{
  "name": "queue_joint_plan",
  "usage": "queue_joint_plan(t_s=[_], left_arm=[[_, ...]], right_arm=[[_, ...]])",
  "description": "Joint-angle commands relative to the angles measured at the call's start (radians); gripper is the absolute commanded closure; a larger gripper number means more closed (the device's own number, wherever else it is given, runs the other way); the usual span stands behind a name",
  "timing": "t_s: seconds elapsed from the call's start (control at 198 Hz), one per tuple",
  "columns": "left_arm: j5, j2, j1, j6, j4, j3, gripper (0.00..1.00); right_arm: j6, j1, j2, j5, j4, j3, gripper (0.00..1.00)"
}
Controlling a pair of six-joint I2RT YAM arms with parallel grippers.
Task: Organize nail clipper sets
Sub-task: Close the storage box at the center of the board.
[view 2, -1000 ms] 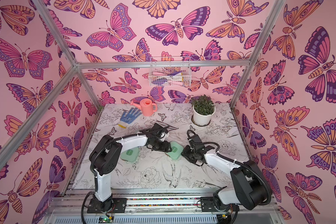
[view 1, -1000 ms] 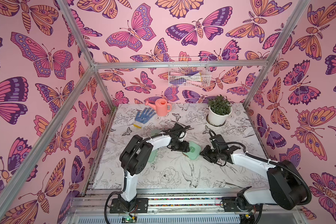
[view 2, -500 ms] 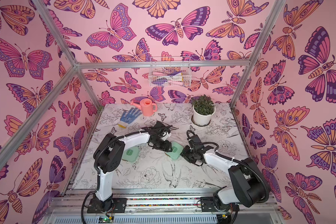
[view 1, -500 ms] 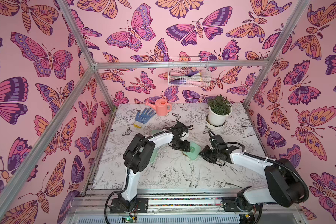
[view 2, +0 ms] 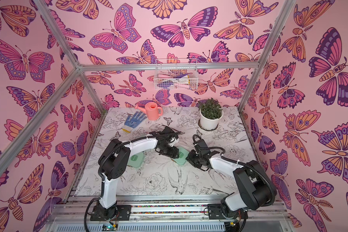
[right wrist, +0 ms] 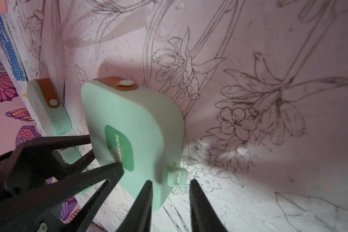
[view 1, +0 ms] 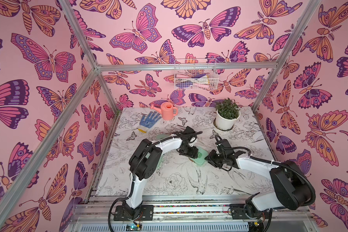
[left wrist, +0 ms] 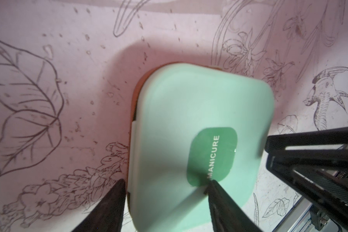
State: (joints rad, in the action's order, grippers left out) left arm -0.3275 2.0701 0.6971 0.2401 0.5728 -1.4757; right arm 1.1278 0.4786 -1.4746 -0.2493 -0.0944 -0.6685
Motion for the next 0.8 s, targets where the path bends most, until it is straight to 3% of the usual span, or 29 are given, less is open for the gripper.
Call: queue_joint_plan(t_s=[0.0, 0.404, 0.799], left_arm=[[0.083, 0.034, 0.004, -0.014, 0.086, 0.027, 0.35], [0.093, 0.031, 0.005, -0.013, 0.087, 0.032, 0.35], [0.091, 0.036, 0.004, -0.013, 0.085, 0.034, 0.35]], right_arm=[[0.026, 0.001, -0.022, -0.005, 0.027, -0.008, 0.67], [0.01, 0.002, 0.025, 0.01, -0.031, -0.033, 0.68], [0.014, 0.01, -0.058, -0.008, 0.016, -0.054, 0.68]])
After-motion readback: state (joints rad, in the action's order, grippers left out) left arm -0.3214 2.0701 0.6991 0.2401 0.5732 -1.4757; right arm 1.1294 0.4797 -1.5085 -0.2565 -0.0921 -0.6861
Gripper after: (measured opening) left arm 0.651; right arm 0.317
